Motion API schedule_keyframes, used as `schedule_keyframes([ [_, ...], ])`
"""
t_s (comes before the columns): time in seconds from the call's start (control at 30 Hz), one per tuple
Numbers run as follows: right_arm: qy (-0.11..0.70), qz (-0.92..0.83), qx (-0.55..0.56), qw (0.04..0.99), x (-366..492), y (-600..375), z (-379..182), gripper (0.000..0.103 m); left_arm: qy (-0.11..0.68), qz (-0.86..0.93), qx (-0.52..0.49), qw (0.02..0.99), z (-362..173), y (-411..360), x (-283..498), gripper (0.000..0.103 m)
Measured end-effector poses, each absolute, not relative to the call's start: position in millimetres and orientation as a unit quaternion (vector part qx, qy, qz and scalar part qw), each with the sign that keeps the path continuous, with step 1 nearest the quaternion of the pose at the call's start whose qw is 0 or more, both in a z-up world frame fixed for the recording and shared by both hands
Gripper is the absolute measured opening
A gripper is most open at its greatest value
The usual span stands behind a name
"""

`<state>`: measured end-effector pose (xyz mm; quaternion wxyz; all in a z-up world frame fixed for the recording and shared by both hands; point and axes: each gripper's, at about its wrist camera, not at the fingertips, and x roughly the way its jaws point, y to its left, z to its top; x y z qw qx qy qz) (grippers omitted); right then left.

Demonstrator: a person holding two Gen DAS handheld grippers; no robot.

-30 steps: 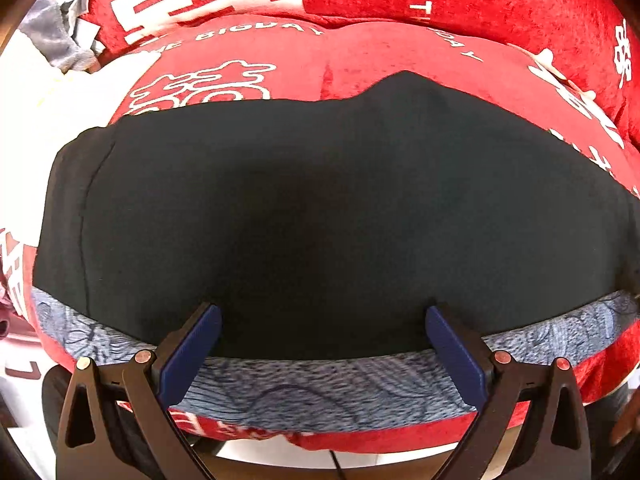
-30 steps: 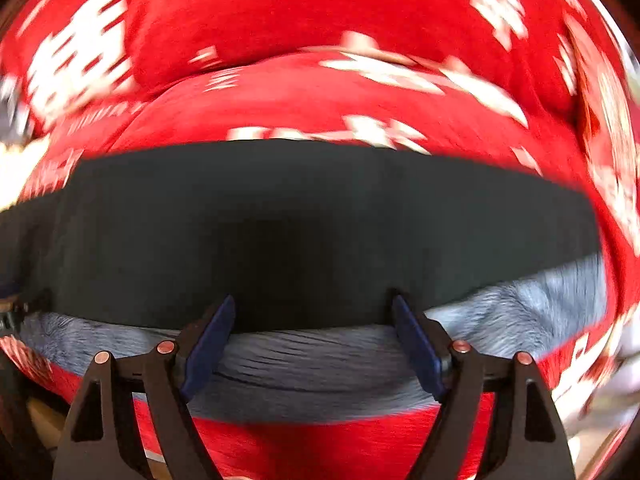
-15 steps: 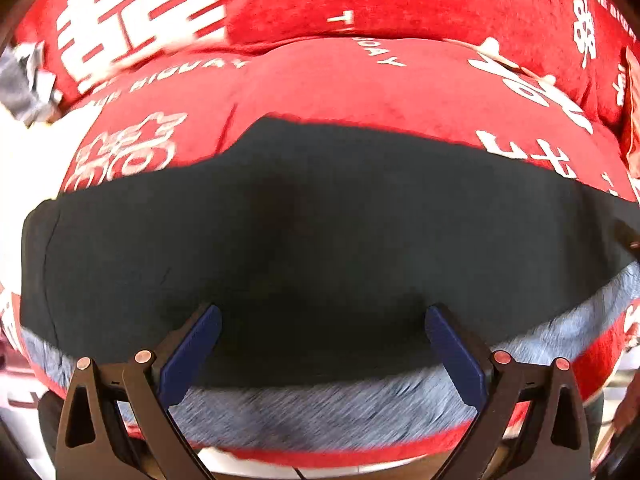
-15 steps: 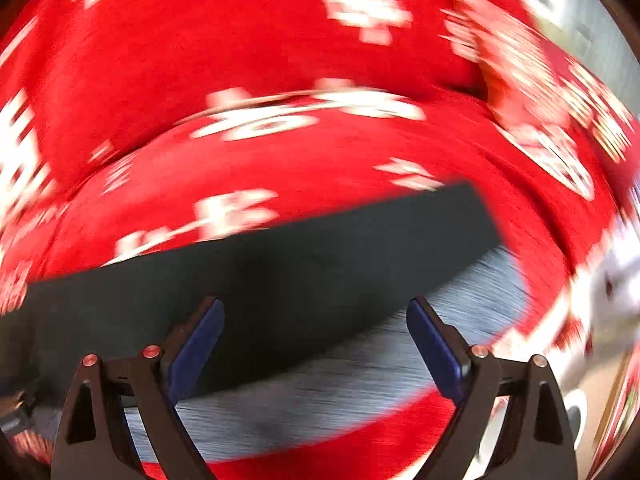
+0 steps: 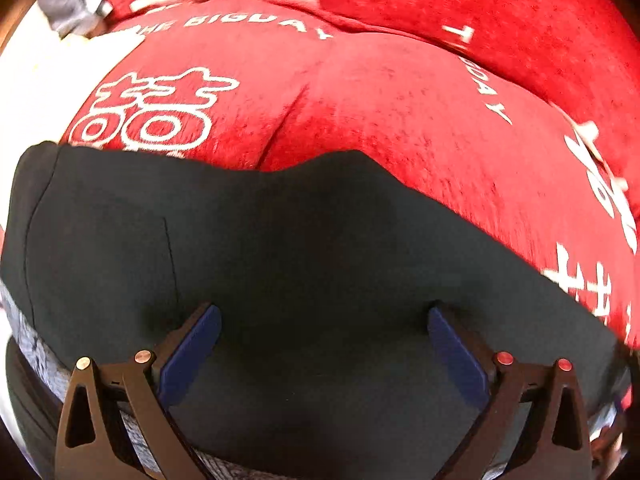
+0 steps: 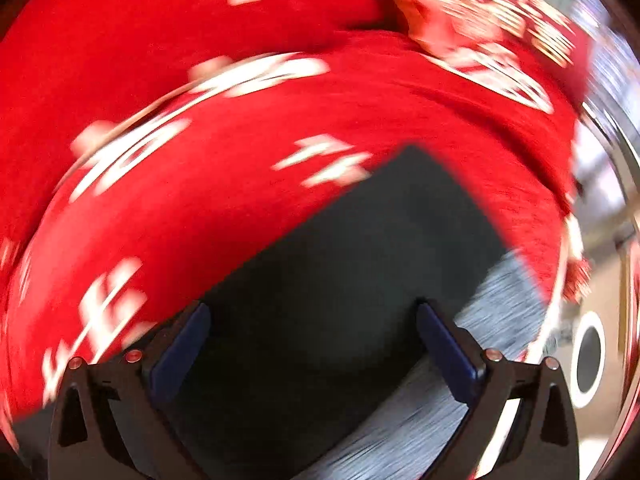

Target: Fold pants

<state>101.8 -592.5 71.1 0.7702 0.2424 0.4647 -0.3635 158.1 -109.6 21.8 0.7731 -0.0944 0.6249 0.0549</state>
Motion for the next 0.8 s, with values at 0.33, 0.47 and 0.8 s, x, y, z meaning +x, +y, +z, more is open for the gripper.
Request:
schedule_keyframes([
  [0.33,0.445,-0.35,0.214,0.796,56,-485,92,0.102,0.611,0.077,-0.079,0.784,27,-124,80,0.103],
  [0.47,0.439,-0.354,0.215,0.797,51,-455,69,0.103,0.595,0.062,-0.047,0.8,28,-124,74,0.103],
  [0.8,0.415,-0.434,0.319,0.734,39,-591,67,0.103,0.585,0.117,-0.084,0.798,27,-56,76,0.103],
])
